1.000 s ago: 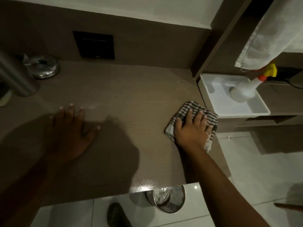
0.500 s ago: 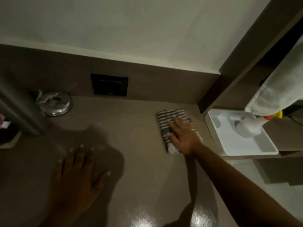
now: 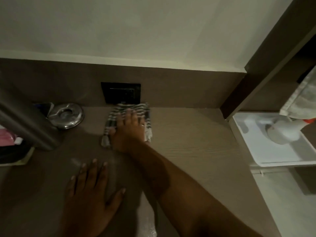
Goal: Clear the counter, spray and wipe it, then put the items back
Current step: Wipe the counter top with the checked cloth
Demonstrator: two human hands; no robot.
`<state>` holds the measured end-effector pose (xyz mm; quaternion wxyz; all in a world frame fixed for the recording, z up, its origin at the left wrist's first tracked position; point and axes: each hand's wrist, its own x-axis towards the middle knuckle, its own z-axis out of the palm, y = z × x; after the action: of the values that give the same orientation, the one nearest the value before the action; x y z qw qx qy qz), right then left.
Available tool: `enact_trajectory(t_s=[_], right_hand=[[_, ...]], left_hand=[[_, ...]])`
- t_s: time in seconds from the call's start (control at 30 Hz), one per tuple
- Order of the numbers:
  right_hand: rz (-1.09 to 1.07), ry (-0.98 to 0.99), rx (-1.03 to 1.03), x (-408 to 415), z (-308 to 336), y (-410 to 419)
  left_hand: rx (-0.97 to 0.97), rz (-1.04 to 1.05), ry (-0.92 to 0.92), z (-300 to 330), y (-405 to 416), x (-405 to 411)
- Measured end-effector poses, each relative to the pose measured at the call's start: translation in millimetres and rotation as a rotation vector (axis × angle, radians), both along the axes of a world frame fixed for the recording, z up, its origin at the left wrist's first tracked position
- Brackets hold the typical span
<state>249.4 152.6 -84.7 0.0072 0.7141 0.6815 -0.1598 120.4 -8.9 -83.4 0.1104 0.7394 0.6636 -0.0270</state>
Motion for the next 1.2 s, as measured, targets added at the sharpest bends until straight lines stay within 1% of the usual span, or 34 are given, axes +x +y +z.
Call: enact_trajectory(t_s=[0.03, 0.1, 0.13, 0.17, 0.23, 0.3, 0.37, 0.4, 0.47, 0.53, 0.57, 0.6, 0.63, 0.7, 0.77, 0.83, 0.87, 0.9, 0.93, 0.97, 1.07, 1.13, 1.2], right_hand=[[0.135, -0.007, -0.002, 6, 3, -3], [0.329, -0.030, 0.020, 45, 9, -2], [0.381, -0.056, 0.036, 74, 11, -3], [0.384, -0.073, 0.045, 107, 11, -6], [0.270, -0.092, 0.062, 182, 8, -14], [0.069, -0.126, 0.085, 258, 6, -29], [-0.132, -0.159, 0.089, 307, 6, -44], [-0.195, -0.176, 0.083, 315, 5, -47], [-0.312, -0.189, 0.084, 301, 1, -46], [-0.516, -0.163, 0.083, 260, -3, -43], [-0.577, -0.143, 0.079, 235, -5, -42], [-0.564, -0.124, 0.070, 206, -7, -43], [-0.481, -0.098, 0.066, 175, -8, -47], [-0.205, -0.020, 0.115, 114, -7, -64], [0.073, 0.033, 0.168, 78, -3, -94], [0.278, 0.038, 0.192, 85, -1, -120], [0.331, 0.028, 0.196, 103, 1, -128], [0.332, 0.014, 0.197, 128, 2, -135], [0.283, 0.000, 0.193, 157, 3, -142], [0.189, -0.021, 0.180, 188, 4, -149], [-0.200, -0.136, 0.127, 264, 4, -183], [-0.394, -0.181, 0.091, 273, 0, -200], [-0.502, -0.181, 0.078, 243, -6, -207]], left_hand=[[0.007, 0.002, 0.001, 1, 0, 0], [0.014, 0.006, 0.001, 4, -1, 1], [0.016, 0.006, -0.002, 5, -1, 2], [0.017, 0.005, -0.003, 6, -1, 3], [0.018, 0.003, -0.001, 8, -2, 3], [0.013, 0.006, 0.006, 9, -1, 3], [0.010, 0.002, 0.013, 9, -1, 3], [0.007, 0.001, 0.020, 9, -1, 3], [0.002, 0.004, 0.032, 8, 0, 3], [0.006, -0.002, 0.042, 6, -1, 2], [0.011, -0.007, 0.047, 4, 0, 2], [0.017, -0.010, 0.051, 4, 0, 2], [0.020, -0.012, 0.053, 3, 1, 3], [0.023, -0.008, 0.045, 3, 1, 5], [0.037, -0.010, 0.039, 5, -1, 8], [0.053, -0.005, 0.037, 8, -3, 10], [0.062, -0.003, 0.030, 10, -3, 10], [0.071, -0.005, 0.026, 12, -4, 11], [0.077, -0.010, 0.029, 14, -5, 12], [0.079, -0.016, 0.036, 16, -6, 12], [0.103, -0.022, 0.049, 16, -7, 12], [0.107, -0.020, 0.058, 13, -7, 11], [0.102, -0.017, 0.088, 8, -6, 9]])
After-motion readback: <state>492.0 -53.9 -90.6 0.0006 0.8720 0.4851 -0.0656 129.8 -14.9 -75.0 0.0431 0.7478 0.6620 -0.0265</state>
